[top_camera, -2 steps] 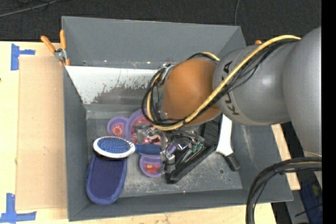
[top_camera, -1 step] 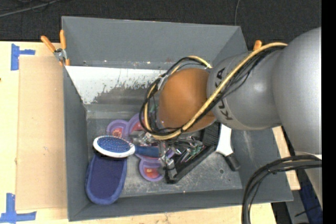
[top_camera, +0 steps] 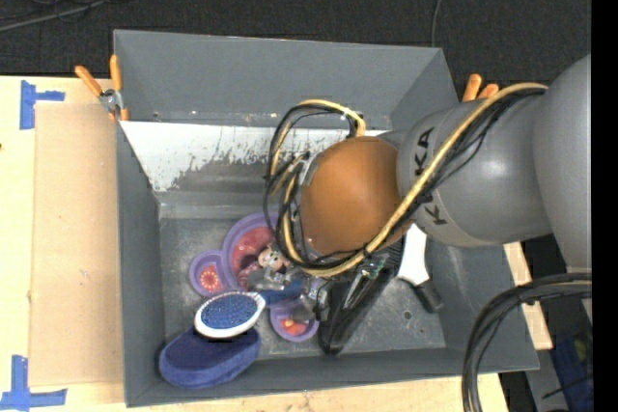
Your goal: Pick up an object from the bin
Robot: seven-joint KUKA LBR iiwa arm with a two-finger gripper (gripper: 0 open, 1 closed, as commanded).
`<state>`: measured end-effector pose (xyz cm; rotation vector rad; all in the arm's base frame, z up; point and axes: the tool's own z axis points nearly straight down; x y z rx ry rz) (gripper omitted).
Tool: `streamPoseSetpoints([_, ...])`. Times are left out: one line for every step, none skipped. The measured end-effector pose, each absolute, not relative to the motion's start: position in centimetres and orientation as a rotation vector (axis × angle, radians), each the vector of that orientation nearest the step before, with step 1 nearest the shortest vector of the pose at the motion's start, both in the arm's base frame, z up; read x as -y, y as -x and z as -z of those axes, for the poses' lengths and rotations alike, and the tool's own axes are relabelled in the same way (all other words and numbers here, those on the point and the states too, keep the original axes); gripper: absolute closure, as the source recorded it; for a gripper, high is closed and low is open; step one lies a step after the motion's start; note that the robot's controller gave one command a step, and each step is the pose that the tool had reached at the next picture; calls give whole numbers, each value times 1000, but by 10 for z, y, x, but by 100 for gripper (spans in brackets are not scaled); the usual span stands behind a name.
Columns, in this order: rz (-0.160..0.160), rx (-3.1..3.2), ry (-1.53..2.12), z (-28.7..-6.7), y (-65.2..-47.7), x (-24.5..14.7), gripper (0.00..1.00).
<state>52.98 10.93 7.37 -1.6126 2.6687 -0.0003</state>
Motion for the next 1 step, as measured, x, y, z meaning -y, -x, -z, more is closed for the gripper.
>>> streamPoseSetpoints([0,-2670,1611,-74,-530,-109,100])
